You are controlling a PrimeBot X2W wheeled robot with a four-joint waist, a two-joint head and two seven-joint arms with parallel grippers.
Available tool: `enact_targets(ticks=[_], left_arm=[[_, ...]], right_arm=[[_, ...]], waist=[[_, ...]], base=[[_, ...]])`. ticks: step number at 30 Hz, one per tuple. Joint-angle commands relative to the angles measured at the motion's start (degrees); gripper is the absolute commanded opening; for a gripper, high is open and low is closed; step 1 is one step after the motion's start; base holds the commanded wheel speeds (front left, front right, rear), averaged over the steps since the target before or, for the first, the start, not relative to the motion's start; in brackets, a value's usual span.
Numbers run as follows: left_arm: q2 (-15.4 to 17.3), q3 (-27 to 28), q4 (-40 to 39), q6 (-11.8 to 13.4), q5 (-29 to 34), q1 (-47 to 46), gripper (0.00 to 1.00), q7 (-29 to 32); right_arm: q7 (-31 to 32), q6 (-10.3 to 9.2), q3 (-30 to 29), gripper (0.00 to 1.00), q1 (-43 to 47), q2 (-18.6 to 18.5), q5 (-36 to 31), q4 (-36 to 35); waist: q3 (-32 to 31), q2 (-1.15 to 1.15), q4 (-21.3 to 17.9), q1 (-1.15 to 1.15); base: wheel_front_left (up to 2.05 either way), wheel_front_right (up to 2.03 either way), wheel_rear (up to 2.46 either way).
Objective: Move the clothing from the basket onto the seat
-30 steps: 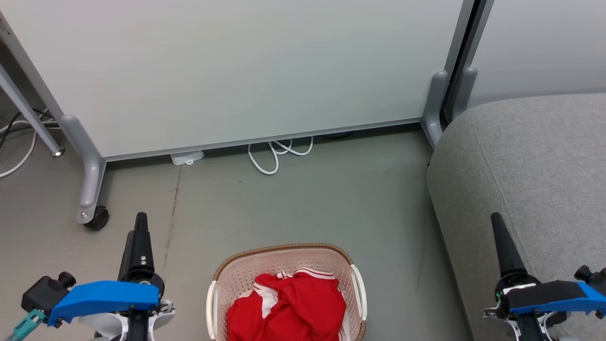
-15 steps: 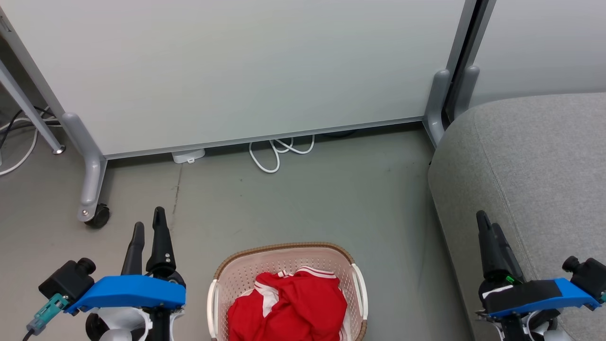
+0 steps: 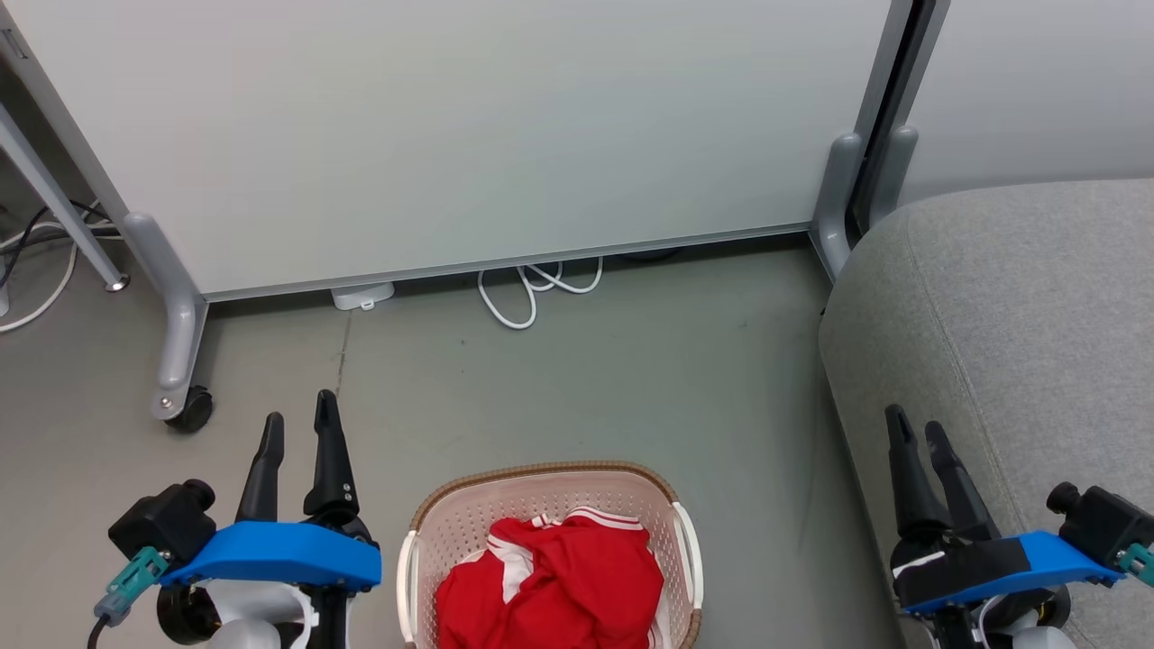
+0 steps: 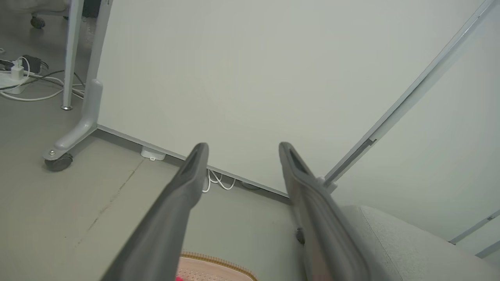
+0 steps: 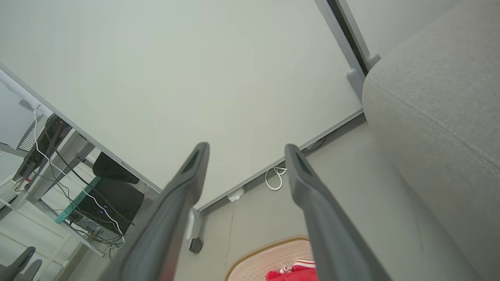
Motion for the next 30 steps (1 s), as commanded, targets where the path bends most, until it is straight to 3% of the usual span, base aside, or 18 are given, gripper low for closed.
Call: enact_targets(ticks=[1,30], left_arm=[[0.4,-0.4,-0.3,0.2,2.2,-1.4,1.00,-0.7],[0.4,-3.0,0.2,0.4,18.0,-1.6,1.00,-4.7]], right_arm=[[-0.7,0.10,0.3,1.00,-1.3,-0.4,-2.0,-0.4],[-4.6,0.13,2.2,1.00,-1.3,-0.5,-17.6,-0.8]], waist=[[0.0,0.00,0.0,0.00],[0.2,0.00,0.4,0.00]], base=[[0.00,0.00,0.00],[0.00,0.00,0.00]])
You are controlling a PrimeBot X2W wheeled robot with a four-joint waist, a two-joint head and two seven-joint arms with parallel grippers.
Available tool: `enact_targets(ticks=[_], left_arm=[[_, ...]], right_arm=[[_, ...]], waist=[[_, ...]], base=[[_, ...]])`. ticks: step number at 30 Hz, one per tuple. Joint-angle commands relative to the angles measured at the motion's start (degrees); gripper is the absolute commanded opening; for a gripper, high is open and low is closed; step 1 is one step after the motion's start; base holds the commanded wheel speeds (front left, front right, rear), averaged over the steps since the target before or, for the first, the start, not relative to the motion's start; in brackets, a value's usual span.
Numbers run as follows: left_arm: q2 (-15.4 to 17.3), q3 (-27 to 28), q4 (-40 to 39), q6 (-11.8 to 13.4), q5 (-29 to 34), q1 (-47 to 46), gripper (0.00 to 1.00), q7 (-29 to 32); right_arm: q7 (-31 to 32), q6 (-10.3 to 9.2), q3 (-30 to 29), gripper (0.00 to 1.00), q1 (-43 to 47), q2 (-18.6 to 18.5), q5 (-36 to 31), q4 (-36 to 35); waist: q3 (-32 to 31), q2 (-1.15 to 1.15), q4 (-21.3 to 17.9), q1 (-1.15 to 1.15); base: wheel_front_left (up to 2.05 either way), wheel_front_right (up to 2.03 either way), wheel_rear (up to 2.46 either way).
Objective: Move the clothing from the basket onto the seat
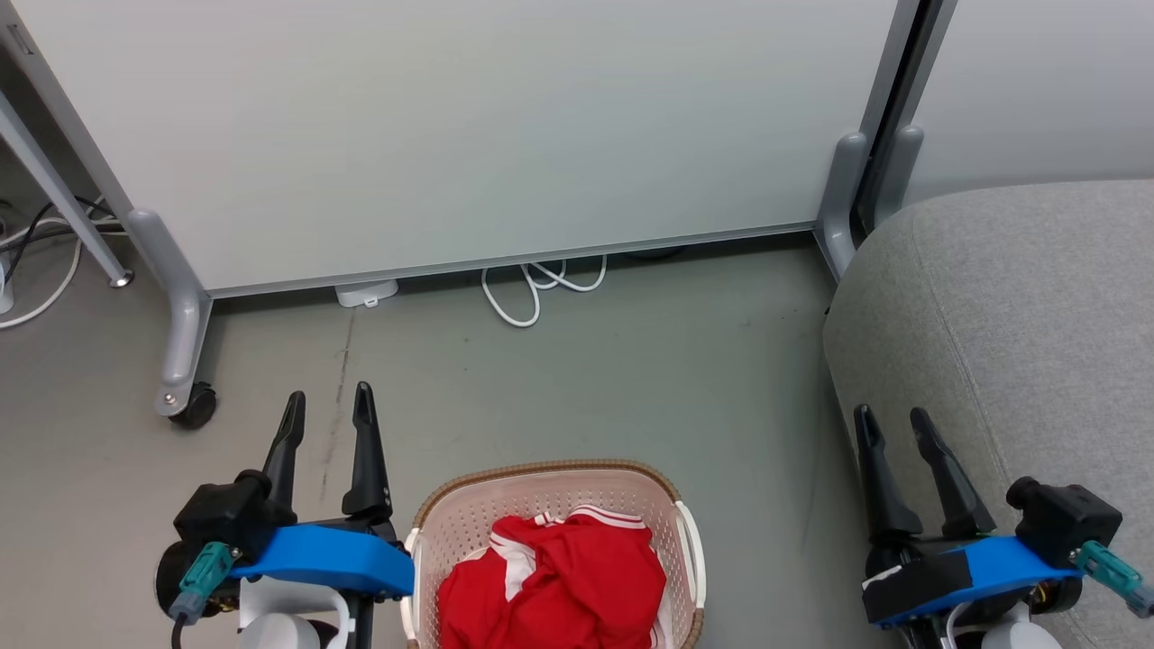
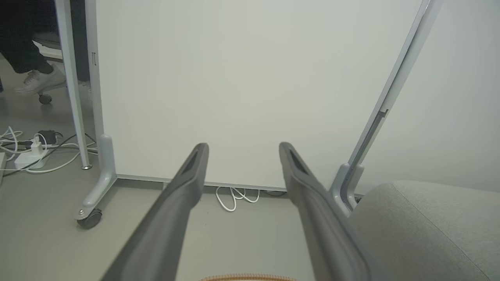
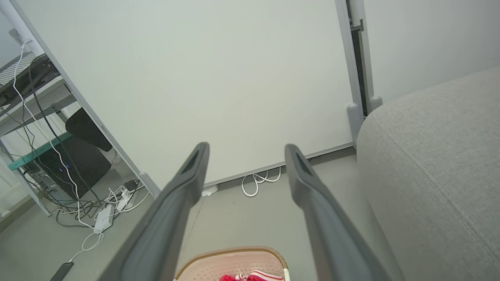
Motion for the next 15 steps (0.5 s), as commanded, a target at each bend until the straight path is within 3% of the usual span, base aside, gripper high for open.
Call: enact_targets(ticks=[1,15], left_arm=[[0.3,-0.1,-0.1,-0.1,1.3,-1.1,1.00,-0.5],[0.3,-1.2,0.6,-0.2,7.0,-1.4,1.00,-2.2]], right_arm=[[-0.4,0.12,0.2,1.00,-1.2,-0.4,-1.0,-0.6],[-2.1,0.13,0.9,1.00,-1.0,-0.4,-7.8,-1.2]], waist=[[0.0,0.00,0.0,0.00],[0.4,0.00,0.1,0.00]], base=[[0.00,0.00,0.00],[0.00,0.00,0.00]])
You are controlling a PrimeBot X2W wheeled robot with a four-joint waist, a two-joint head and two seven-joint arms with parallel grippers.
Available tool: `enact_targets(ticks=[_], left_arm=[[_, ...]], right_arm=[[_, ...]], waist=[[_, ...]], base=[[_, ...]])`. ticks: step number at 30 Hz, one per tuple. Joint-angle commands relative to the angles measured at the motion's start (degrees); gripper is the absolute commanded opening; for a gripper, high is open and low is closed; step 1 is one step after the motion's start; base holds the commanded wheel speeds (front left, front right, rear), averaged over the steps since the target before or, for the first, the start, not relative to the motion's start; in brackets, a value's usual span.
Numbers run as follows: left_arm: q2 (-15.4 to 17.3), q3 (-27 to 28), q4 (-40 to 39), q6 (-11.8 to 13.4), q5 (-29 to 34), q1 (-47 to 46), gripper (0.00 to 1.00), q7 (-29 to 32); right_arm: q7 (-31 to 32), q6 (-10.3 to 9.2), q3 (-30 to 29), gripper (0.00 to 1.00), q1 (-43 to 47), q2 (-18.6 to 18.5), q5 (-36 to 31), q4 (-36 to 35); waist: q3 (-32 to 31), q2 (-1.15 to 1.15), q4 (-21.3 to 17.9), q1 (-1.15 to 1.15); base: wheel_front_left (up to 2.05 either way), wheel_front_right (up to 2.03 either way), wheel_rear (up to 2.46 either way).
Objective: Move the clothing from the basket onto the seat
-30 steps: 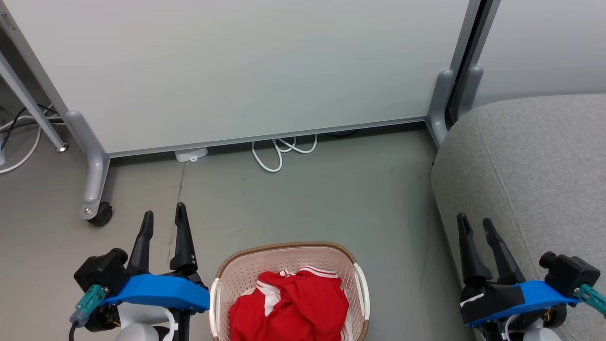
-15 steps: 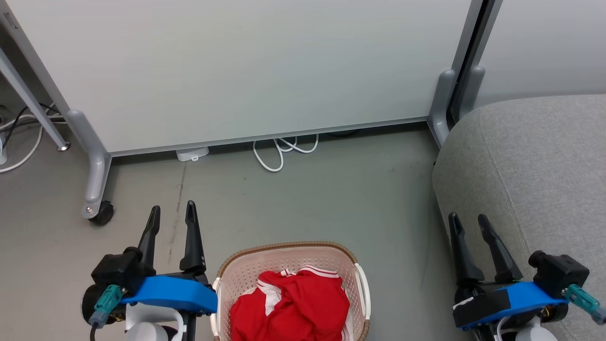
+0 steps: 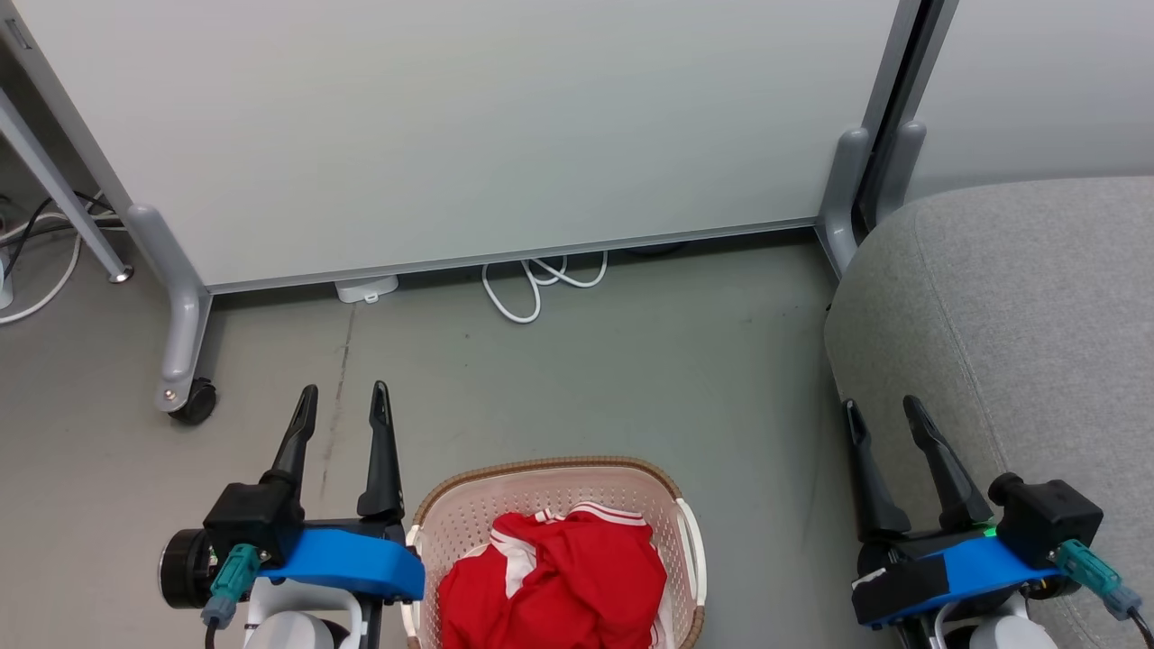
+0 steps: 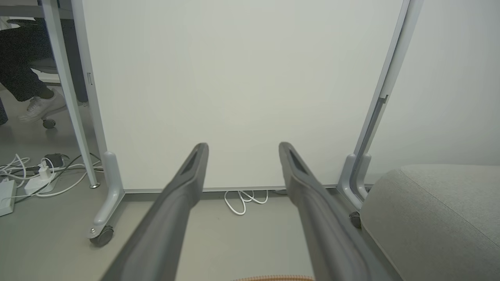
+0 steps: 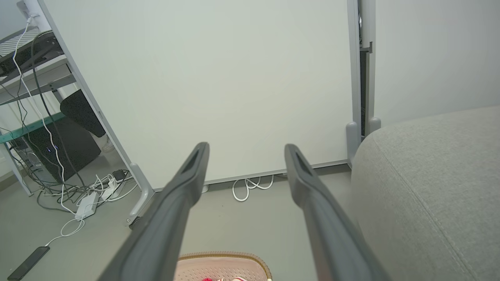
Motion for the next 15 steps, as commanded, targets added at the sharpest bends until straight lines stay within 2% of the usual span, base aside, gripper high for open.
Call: enact_targets(ticks=[1,15], left_arm=[[0.2,-0.4,0.0,-0.1,1.2,-1.1,1.00,-0.7],[0.2,-1.7,0.8,0.4,6.0,-1.3,1.00,-2.0]], right_arm=[[-0.5,0.12,0.2,1.00,-0.5,-0.4,-1.1,-0.4],[-2.0,0.12,0.8,1.00,-0.5,-0.4,-7.2,-0.6]], waist=[[0.0,0.00,0.0,0.00],[0.1,0.00,0.3,0.00]], base=[[0.00,0.00,0.00],[0.00,0.00,0.00]])
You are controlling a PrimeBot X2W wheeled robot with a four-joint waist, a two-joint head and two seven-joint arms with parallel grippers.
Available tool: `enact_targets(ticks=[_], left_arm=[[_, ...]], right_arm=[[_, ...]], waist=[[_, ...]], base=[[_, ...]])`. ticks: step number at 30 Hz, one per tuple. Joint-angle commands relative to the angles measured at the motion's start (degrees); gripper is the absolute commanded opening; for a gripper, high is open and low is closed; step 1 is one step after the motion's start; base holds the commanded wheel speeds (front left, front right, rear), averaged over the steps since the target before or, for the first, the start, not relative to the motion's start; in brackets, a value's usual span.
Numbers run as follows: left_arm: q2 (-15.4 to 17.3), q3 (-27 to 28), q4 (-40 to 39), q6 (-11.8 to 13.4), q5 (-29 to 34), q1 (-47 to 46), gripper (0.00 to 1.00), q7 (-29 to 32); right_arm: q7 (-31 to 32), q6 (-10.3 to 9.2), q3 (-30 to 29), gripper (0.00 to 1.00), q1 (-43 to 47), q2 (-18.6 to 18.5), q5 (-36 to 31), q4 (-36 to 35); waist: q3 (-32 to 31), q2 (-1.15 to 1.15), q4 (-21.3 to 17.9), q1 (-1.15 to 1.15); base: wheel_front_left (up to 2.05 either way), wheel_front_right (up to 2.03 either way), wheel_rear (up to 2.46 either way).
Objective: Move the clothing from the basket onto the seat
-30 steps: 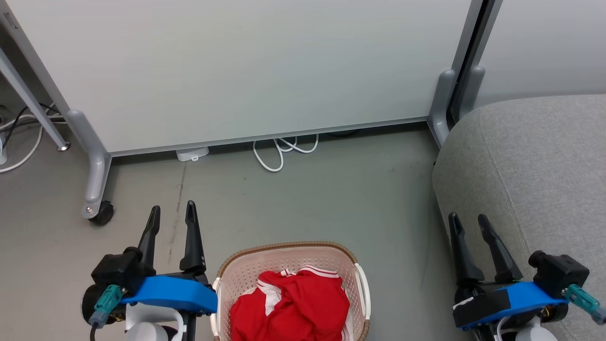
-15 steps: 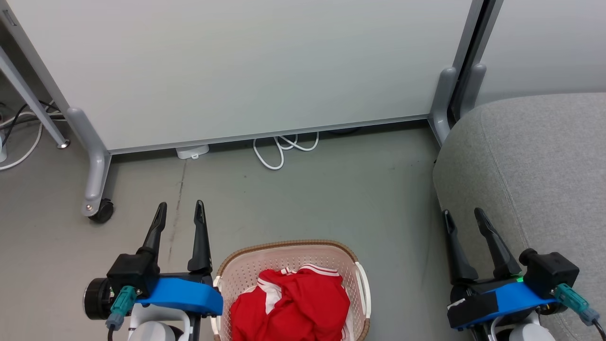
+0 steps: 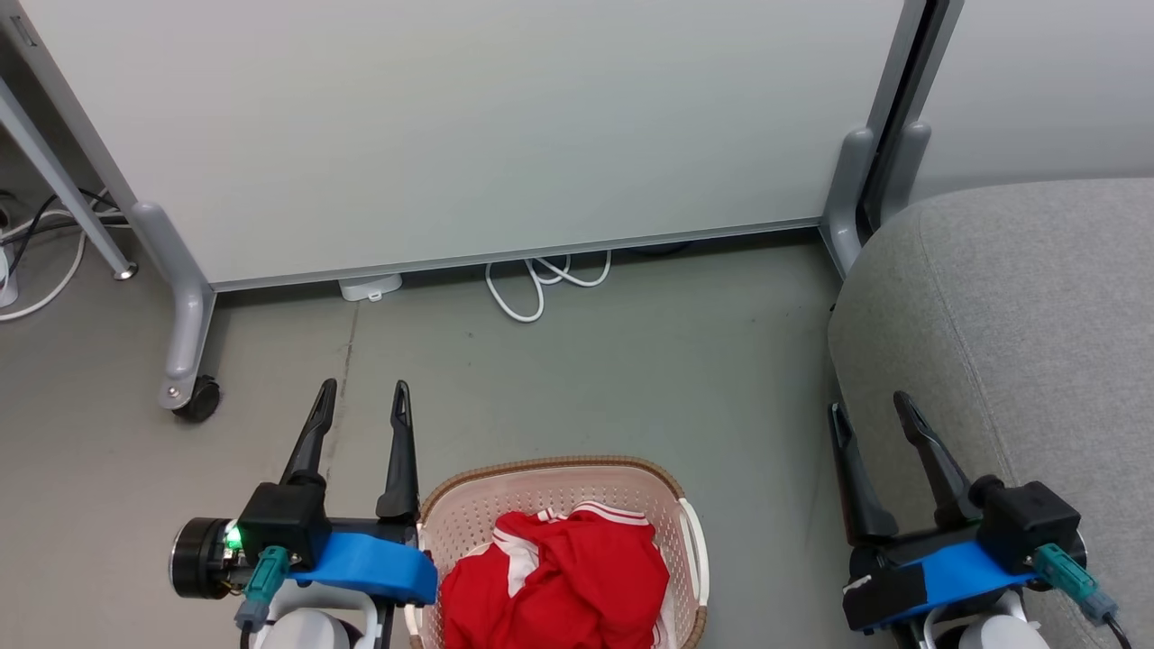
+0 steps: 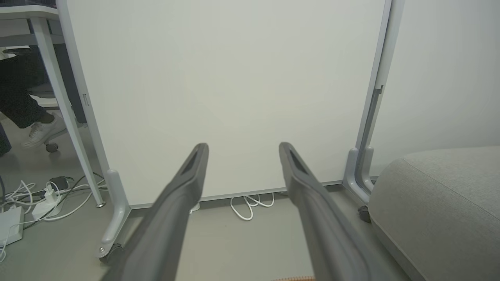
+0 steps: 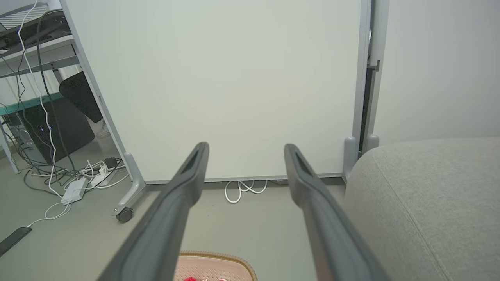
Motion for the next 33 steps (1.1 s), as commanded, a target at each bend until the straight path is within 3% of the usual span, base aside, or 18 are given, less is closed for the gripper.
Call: enact_targets(ticks=[1,22,33], left_arm=[[0.2,-0.2,0.1,0.2,1.2,-0.8,1.00,-0.5],[0.2,-0.6,1.5,-0.9,0.7,-1.5,1.00,-0.7],[0.5,-3.1,8.9,-4.2,3.2,-11.1,1.00,-0.7]], right_arm=[[-0.5,0.08,0.2,1.00,-0.5,-0.3,-1.1,-0.3],[-0.8,0.07,0.6,1.00,-0.9,-0.3,-2.6,-0.5],[-0.8,0.07,1.1,1.00,-5.4,-0.3,-2.5,-2.1]], waist=[[0.0,0.00,0.0,0.00],[0.9,0.00,-0.2,0.00],[9.4,0.00,-4.2,0.00]], base=[[0.00,0.00,0.00],[0.00,0.00,0.00],[0.00,0.00,0.00]])
